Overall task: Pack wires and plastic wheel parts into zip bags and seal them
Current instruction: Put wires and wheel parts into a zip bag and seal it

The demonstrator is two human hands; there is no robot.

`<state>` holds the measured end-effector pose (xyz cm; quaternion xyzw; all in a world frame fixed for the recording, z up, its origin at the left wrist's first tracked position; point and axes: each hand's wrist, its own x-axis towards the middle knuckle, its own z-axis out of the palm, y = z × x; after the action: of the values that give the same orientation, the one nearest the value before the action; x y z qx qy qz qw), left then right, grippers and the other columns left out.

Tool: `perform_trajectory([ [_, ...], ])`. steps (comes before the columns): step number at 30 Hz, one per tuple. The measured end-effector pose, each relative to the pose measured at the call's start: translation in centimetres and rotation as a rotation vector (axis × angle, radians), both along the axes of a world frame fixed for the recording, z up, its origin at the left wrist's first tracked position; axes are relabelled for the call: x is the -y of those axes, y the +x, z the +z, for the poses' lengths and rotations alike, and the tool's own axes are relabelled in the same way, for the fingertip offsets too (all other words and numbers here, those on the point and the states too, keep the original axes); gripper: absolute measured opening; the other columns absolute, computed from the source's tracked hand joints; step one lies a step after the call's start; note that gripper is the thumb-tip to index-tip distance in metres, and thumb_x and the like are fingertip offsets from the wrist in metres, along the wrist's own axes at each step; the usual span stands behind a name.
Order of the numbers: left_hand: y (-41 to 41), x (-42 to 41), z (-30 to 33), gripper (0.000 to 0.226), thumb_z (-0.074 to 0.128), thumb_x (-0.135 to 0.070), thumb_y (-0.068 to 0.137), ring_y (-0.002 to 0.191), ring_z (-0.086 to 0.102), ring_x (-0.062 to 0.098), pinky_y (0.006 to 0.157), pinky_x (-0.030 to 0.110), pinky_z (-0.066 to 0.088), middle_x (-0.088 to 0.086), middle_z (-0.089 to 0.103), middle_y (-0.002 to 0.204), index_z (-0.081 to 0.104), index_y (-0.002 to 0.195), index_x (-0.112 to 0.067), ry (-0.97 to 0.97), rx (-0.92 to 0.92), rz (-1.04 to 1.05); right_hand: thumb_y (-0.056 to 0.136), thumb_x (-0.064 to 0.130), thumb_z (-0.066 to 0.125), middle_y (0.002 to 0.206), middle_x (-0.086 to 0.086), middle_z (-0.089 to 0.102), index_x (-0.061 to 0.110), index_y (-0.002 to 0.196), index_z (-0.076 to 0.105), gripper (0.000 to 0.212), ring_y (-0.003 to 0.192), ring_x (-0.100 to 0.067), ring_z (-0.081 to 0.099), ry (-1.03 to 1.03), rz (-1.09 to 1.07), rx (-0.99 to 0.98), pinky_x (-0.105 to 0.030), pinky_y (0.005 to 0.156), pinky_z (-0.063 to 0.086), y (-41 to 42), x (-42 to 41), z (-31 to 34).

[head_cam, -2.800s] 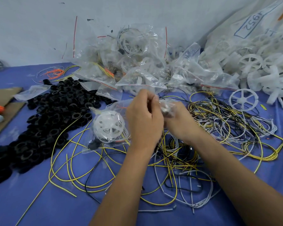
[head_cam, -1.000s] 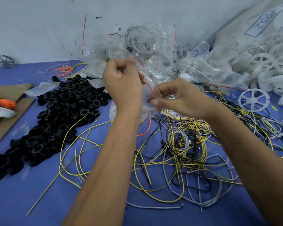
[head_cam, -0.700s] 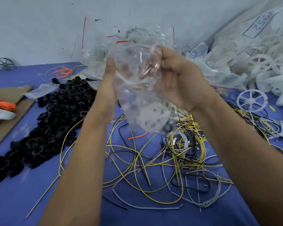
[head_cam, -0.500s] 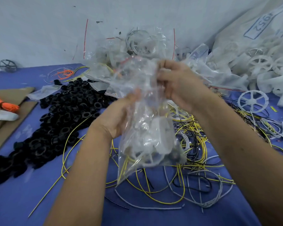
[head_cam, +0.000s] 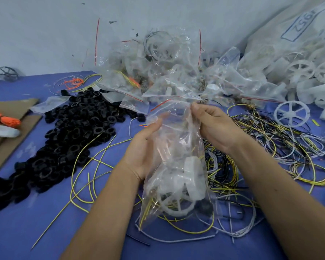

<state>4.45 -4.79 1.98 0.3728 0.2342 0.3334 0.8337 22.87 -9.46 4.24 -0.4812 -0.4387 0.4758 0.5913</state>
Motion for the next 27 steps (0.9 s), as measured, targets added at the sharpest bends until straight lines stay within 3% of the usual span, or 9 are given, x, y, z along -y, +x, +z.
perform_trajectory([
  [3,-1.8,-2.0,0.4,0.012,0.063,-0.018,0.092,0.088,0.067,0.020,0.079,0.034,0.059,0.002,0.070,0.100,0.060,0.104,-0.018,0.202,-0.094,0.019,0.092,0.056,0.053,0.105,-0.036,0.059,-0.026,0.109,0.049,0.083,0.096,-0.038,0.055,-0.028,-0.031,0.073,-0.055,0.099,0.043,0.2,0.0,-0.5],
  [6,-3.3,-3.4,0.3,0.010,0.064,-0.012,0.088,0.080,0.064,0.019,0.071,0.029,0.060,0.010,0.060,0.095,0.055,0.088,-0.017,0.305,-0.225,-0.026,0.093,0.054,0.052,0.090,-0.015,0.067,-0.007,0.094,0.070,0.064,0.084,-0.026,0.061,-0.008,0.019,0.039,-0.036,0.082,0.054,1.3,-0.3,-0.5],
  [7,-3.6,-3.7,0.1,0.012,0.064,-0.008,0.085,0.081,0.062,0.021,0.071,0.029,0.061,0.014,0.056,0.096,0.055,0.086,-0.016,0.323,-0.242,-0.022,0.094,0.052,0.052,0.096,-0.014,0.069,0.000,0.100,0.074,0.056,0.088,-0.026,0.064,-0.002,0.051,-0.004,-0.038,0.082,0.057,1.6,-0.3,-0.5],
  [9,-4.1,-4.1,0.1,0.018,0.067,-0.001,0.079,0.077,0.063,0.019,0.067,0.024,0.061,0.012,0.063,0.090,0.055,0.085,-0.013,0.359,-0.250,0.019,0.098,0.042,0.054,0.114,-0.024,0.060,-0.010,0.119,0.063,0.057,0.104,-0.035,0.055,-0.001,0.092,-0.073,-0.059,0.098,0.048,2.4,-0.2,-0.6],
  [10,-4.3,-4.4,0.2,0.020,0.068,0.000,0.077,0.072,0.065,0.016,0.065,0.021,0.059,0.008,0.068,0.085,0.054,0.086,-0.012,0.375,-0.246,0.044,0.099,0.036,0.055,0.114,-0.025,0.057,-0.012,0.118,0.060,0.052,0.104,-0.037,0.051,-0.002,0.082,-0.083,-0.063,0.098,0.044,2.7,-0.2,-0.6],
  [14,-5.3,-5.4,0.8,0.027,0.067,0.007,0.073,0.063,0.063,0.014,0.060,0.020,0.054,0.008,0.071,0.079,0.056,0.090,-0.011,0.387,-0.191,0.155,0.092,0.019,0.063,0.087,-0.008,0.054,0.012,0.085,0.060,0.010,0.077,-0.023,0.047,0.033,0.016,-0.086,-0.041,0.076,0.039,2.9,0.0,-0.9],
  [18,-5.1,-5.7,1.0,0.039,0.058,0.024,0.082,0.068,0.060,0.020,0.065,0.029,0.050,0.006,0.073,0.083,0.057,0.096,-0.013,0.473,-0.267,0.211,0.098,0.006,0.061,0.082,-0.010,0.061,0.011,0.092,0.059,0.008,0.067,-0.019,0.057,0.014,-0.109,-0.039,-0.032,0.066,0.051,1.9,-0.5,-1.3],
  [22,-5.0,-5.8,0.9,0.043,0.064,0.018,0.077,0.071,0.061,0.022,0.065,0.031,0.045,0.006,0.076,0.092,0.059,0.104,-0.015,0.546,-0.346,0.260,0.095,0.007,0.067,0.075,-0.008,0.071,0.009,0.092,0.065,0.004,0.062,-0.018,0.064,-0.048,-0.204,-0.067,-0.032,0.064,0.056,1.4,-0.8,-1.8],
  [27,-5.5,-5.9,0.2,0.045,0.062,0.009,0.069,0.085,0.060,0.033,0.075,0.046,0.045,0.017,0.075,0.103,0.061,0.108,-0.013,0.592,-0.405,0.251,0.079,0.000,0.082,0.069,-0.005,0.073,0.007,0.098,0.067,0.025,0.068,-0.025,0.063,0.017,-0.355,-0.018,-0.031,0.062,0.053,2.2,-0.9,-2.1],
])
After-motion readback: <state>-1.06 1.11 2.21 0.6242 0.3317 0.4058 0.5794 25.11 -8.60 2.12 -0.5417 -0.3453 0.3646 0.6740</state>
